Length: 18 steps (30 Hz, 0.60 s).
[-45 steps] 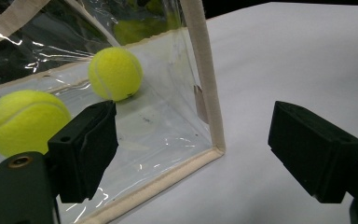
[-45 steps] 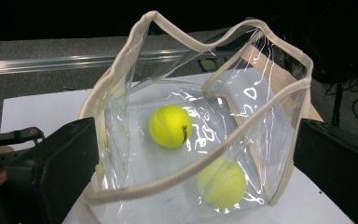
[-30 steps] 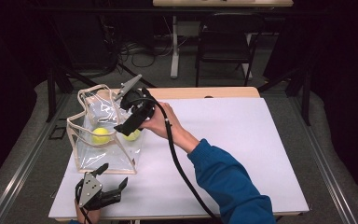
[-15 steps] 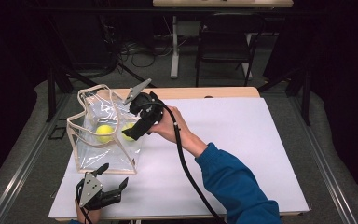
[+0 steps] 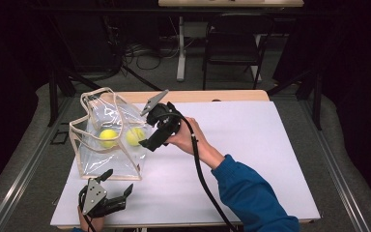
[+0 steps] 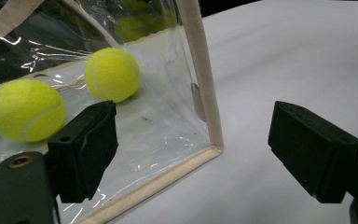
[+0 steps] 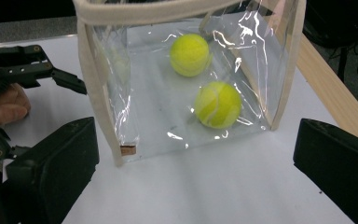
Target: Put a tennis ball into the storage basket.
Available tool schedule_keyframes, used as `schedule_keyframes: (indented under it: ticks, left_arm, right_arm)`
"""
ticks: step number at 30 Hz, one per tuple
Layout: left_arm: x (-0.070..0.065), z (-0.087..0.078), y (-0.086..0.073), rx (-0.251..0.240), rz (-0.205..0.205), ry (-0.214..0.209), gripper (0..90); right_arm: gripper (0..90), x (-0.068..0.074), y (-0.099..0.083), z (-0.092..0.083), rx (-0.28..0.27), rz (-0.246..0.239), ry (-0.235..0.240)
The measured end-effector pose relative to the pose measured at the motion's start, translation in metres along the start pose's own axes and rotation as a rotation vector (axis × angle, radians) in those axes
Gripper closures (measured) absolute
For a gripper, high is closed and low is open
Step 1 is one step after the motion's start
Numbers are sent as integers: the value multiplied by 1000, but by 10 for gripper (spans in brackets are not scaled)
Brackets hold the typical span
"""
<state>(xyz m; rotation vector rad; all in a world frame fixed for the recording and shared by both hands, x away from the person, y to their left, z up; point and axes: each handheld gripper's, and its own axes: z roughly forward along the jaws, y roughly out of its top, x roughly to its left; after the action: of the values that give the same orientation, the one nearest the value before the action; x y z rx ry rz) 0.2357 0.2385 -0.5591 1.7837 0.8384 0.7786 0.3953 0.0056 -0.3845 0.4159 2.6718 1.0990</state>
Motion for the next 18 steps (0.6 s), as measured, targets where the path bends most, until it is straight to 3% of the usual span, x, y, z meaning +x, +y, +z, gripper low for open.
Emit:
schedule_keyframes:
  ticks: [6, 18]
  left_arm:
    - [1, -1, 0, -4, -4, 9, 159]
    - [0, -2, 0, -3, 0, 20, 159]
  right_arm:
    - [0, 2, -13, 0, 24, 6, -9]
    - [0, 6, -33, -6, 18, 18, -12]
